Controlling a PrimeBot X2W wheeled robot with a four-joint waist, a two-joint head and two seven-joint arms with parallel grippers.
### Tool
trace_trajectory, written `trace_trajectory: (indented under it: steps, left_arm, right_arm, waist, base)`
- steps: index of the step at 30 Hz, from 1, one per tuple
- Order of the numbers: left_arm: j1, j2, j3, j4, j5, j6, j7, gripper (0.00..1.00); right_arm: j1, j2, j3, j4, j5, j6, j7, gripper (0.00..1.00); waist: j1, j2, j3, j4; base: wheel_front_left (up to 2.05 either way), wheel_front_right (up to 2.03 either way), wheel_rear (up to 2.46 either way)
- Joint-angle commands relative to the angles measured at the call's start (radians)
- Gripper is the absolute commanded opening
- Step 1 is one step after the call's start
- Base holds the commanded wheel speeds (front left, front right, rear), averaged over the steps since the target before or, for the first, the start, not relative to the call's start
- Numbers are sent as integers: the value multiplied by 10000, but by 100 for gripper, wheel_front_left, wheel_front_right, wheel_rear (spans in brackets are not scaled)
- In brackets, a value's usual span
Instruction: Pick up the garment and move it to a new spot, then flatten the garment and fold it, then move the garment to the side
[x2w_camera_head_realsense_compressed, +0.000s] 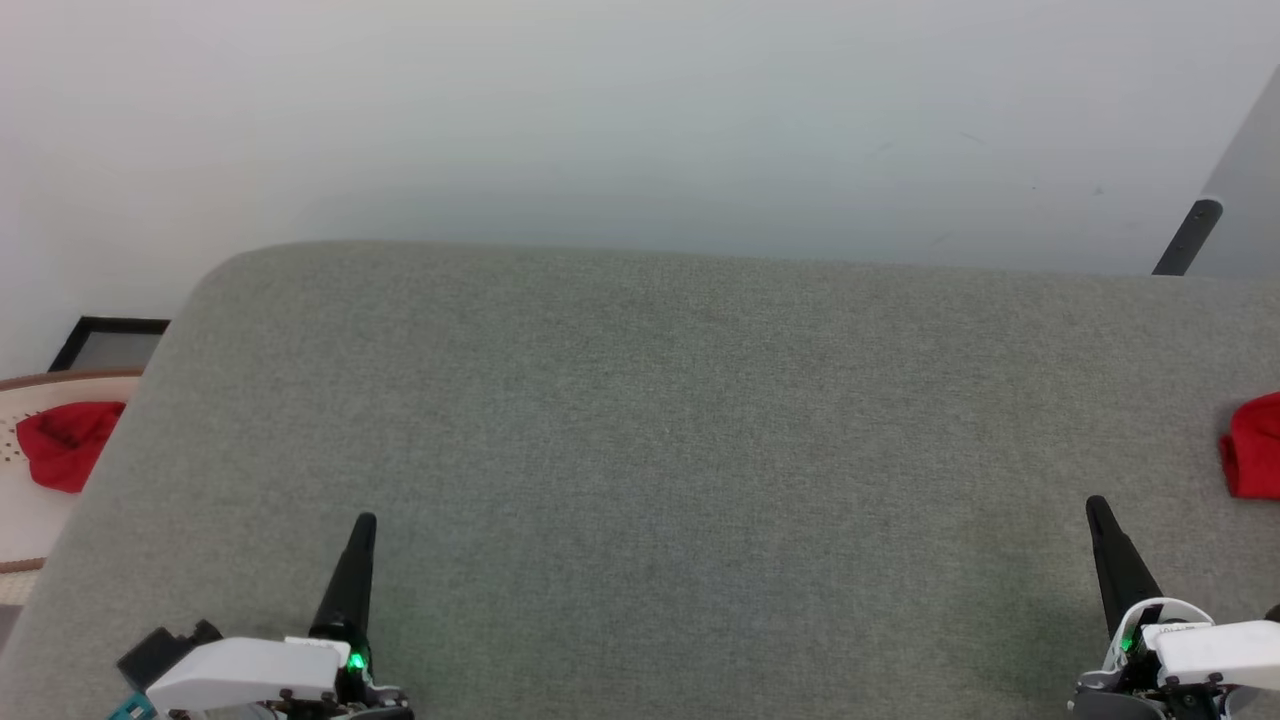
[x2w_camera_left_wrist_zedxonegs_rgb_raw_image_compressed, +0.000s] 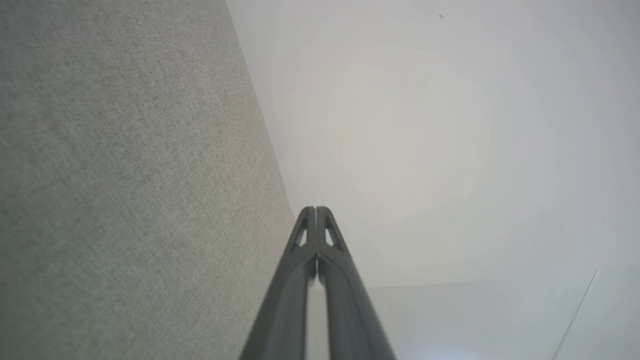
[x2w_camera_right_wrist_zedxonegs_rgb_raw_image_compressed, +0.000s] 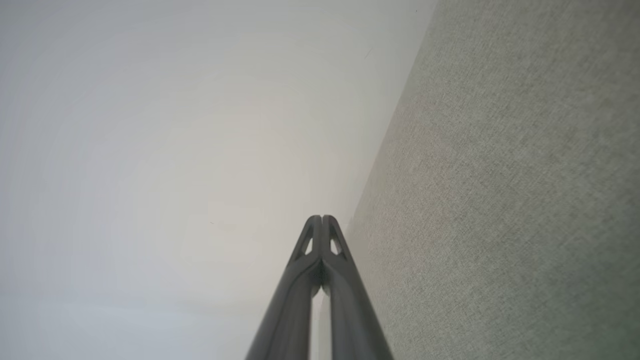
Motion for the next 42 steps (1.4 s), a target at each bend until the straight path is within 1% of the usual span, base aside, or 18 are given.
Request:
trace_trajectory:
  steps: [1, 25, 42]
  left_arm:
    - [-132, 2, 41, -5, -199, -76, 27, 0]
    - [-427, -69, 186, 231, -1860, -97, 504, 0]
    - [-424, -85, 203, 225, -1789, -93, 501, 0]
  right_arm:
    - [-181, 30, -46, 1, 174, -2, 55, 0]
    - [-404, 167, -95, 246, 1688, -3, 427, 0]
    - [-338, 173, -106, 241, 1629, -2, 424, 0]
  waist:
    - [0, 0, -6, 6]
    - [0, 0, -126, 111]
    - [0, 0, -126, 111]
  base:
    - [0, 0, 0]
    - [0, 0, 0]
    - [0, 0, 0]
